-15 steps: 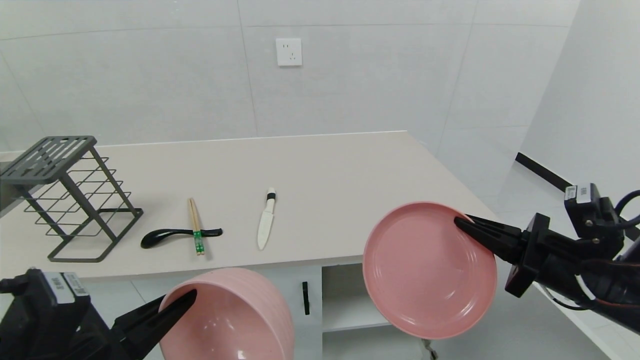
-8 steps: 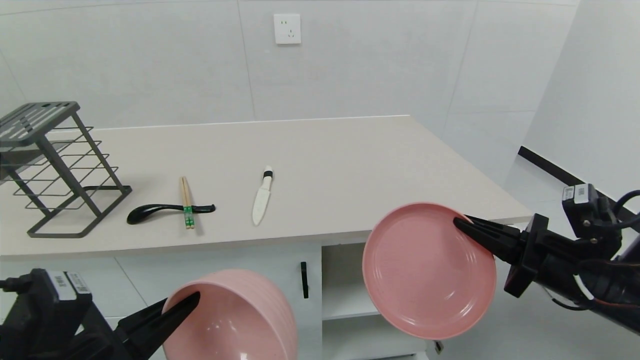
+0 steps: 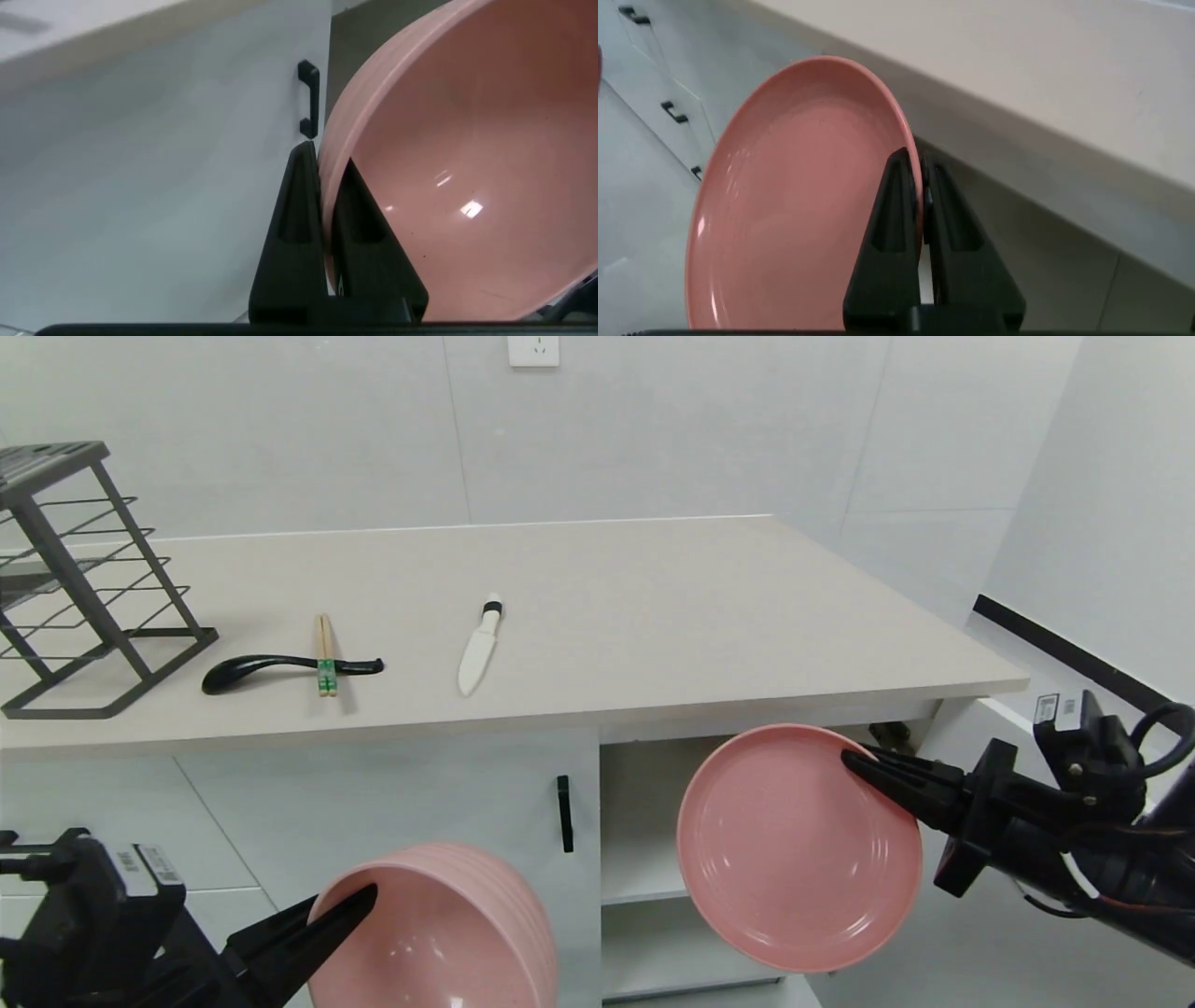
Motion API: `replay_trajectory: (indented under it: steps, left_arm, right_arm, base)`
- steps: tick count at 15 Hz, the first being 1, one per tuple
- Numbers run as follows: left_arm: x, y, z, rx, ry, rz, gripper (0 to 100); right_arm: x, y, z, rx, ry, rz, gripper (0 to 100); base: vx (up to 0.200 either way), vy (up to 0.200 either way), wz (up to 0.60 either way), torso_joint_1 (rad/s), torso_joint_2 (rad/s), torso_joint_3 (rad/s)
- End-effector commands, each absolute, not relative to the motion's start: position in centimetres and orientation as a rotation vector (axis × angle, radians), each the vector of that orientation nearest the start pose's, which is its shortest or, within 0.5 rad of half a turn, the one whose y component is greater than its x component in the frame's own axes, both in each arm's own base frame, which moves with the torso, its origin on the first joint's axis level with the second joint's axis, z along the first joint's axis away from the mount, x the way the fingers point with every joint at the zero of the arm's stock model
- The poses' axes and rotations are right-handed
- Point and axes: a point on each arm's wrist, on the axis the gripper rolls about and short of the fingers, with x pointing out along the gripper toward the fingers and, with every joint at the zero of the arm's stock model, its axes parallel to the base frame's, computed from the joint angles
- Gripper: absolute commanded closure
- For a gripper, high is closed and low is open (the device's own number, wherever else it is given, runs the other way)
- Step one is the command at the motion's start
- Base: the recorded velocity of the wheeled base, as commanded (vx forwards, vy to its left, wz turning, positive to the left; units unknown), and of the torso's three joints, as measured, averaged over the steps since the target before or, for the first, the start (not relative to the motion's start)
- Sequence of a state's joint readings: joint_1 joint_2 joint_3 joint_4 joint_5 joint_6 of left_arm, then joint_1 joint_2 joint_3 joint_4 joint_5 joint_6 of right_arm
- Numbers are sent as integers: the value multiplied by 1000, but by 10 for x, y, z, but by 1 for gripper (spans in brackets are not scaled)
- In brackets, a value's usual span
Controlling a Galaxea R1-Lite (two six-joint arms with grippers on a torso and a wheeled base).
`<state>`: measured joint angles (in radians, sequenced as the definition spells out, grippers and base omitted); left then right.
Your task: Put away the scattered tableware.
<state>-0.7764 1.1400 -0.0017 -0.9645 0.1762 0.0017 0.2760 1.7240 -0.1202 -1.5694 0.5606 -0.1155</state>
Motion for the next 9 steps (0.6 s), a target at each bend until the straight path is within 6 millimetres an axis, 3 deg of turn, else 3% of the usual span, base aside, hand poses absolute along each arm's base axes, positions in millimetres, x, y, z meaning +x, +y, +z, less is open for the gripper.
replay_trajectory:
  steps: [1,7,9]
  left_arm:
    - [87,-79,128,84,159,-598,100]
    - [91,-82,124,95,187,-588,100]
    - [91,-82,123,97,195,-587,100]
  right_arm:
    - [205,71,110,-107,14,840,100]
    - [211,72,97,-99,72,840,100]
    - [214,73,89,-92,108,841,100]
  base:
    - [0,0,0,-105,452,349]
    - [0,0,0,-58,443,385]
    - [0,0,0,-1,126,116]
